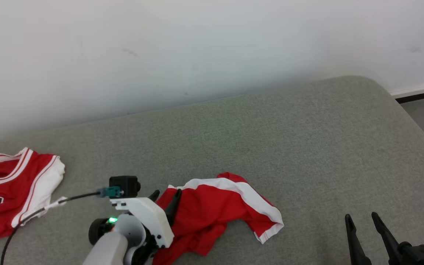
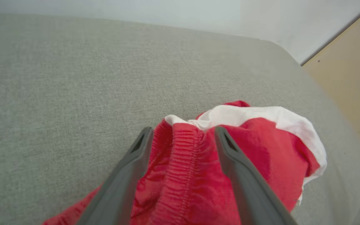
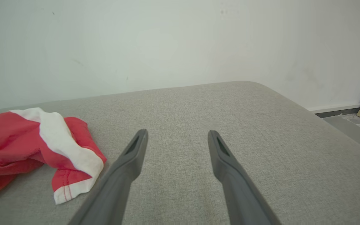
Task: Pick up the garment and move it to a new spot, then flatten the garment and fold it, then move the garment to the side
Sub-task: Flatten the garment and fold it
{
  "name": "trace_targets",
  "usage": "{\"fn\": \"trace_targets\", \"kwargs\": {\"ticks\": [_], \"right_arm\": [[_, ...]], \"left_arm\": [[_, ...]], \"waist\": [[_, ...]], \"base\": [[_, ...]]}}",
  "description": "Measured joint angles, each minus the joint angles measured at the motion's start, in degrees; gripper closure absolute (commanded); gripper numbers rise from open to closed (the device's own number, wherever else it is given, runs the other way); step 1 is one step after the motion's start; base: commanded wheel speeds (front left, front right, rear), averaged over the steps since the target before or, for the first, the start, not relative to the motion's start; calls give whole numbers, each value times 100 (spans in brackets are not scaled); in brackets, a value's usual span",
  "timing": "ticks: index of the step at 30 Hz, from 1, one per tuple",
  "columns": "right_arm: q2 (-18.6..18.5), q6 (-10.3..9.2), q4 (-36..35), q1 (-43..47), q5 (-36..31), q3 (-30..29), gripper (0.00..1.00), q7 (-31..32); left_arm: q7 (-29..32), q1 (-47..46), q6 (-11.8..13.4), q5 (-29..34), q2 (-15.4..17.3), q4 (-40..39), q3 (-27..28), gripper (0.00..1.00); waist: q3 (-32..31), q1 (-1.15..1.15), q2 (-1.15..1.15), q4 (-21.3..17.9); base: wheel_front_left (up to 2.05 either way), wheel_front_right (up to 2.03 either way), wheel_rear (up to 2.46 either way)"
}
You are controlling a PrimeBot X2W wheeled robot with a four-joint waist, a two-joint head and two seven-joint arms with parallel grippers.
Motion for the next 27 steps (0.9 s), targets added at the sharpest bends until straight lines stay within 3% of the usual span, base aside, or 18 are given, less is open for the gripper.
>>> {"fn": "trace_targets", "kwargs": {"ticks": [5, 20, 21, 22, 24, 27], "right_arm": [[16, 0, -1, -14, 8, 7, 0, 0], [-12, 0, 13, -109, 7, 67, 0, -1], [-23, 0, 13, -111, 7, 63, 0, -1], [-30, 0, 13, -111, 7, 52, 0, -1], [-32, 0, 13, -111, 7, 32, 0, -1], [-30, 0, 16, -108, -3, -3, 0, -1]], "left_arm": [[268, -264, 36, -54, 121, 335, 7, 0], [1034, -545, -147, -979, 13, 516, -18, 0], [1062, -545, -148, -1028, 14, 504, -33, 11], [1093, -544, -157, -1095, 14, 480, -57, 55], [1120, -535, -164, -1177, 11, 421, -127, 100], [1096, -522, -166, -1314, -4, 186, -307, 100]], "waist": [[119, 0, 0, -112], [197, 0, 0, -161], [193, 0, 0, -162], [190, 0, 0, -159], [179, 0, 0, -144], [162, 0, 0, -87]], "base": [[0, 0, 0], [0, 0, 0], [0, 0, 0], [0, 0, 0], [0, 0, 0], [0, 0, 0]]}}
